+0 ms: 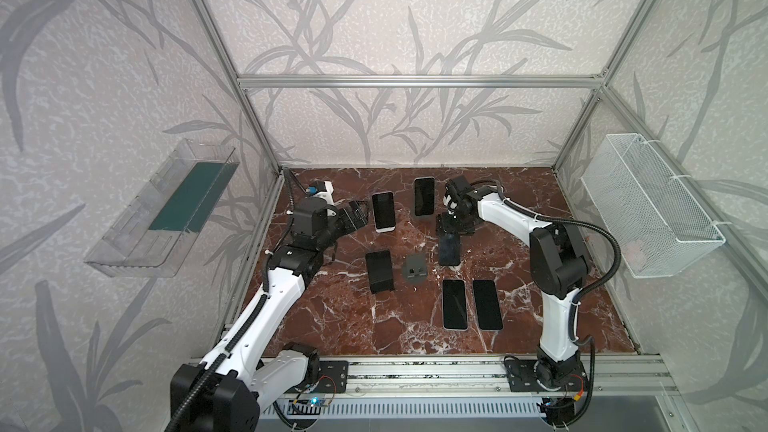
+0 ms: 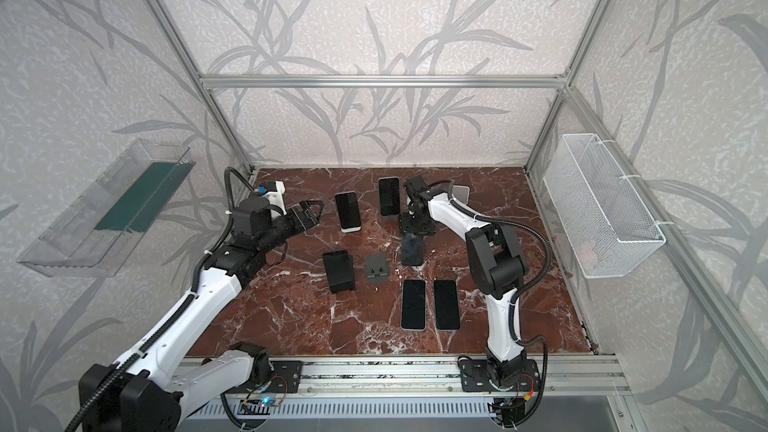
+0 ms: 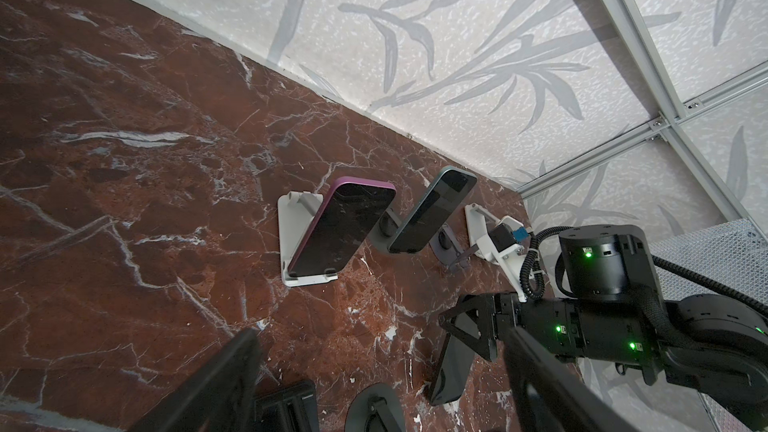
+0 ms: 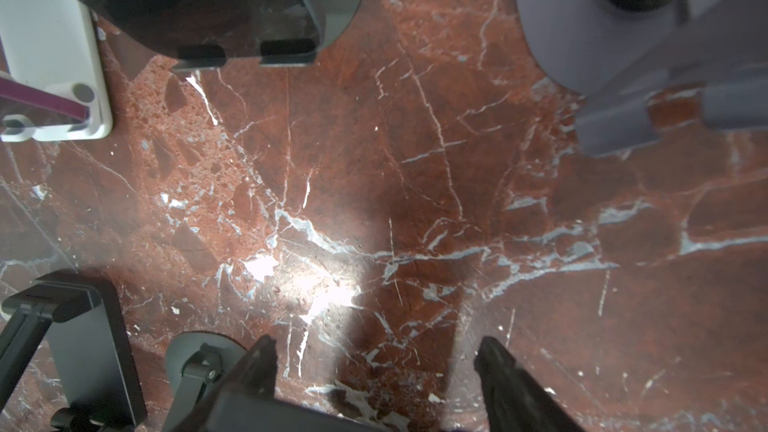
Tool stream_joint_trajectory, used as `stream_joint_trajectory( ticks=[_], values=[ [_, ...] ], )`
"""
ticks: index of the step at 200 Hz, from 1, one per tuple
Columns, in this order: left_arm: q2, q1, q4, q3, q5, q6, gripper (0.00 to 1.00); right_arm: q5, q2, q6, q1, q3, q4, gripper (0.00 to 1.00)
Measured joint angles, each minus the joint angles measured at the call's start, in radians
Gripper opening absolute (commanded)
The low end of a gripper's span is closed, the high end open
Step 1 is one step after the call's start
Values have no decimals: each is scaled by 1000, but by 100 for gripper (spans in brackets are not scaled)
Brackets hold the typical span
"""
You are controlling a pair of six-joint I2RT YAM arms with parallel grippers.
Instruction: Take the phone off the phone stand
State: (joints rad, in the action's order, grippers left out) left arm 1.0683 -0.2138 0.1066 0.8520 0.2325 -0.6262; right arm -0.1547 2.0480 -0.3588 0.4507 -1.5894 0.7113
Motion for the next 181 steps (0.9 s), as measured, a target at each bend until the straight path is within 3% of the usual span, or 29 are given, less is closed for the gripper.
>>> stream_joint_trajectory(
  ticks=[119,181],
  values=[
    [5,0,4,0,0,5,91,26,60,-26,25,41,-32,68],
    [15,0,6,0,4,0,91,105,47,-68,55,72,-66,71]
  ],
)
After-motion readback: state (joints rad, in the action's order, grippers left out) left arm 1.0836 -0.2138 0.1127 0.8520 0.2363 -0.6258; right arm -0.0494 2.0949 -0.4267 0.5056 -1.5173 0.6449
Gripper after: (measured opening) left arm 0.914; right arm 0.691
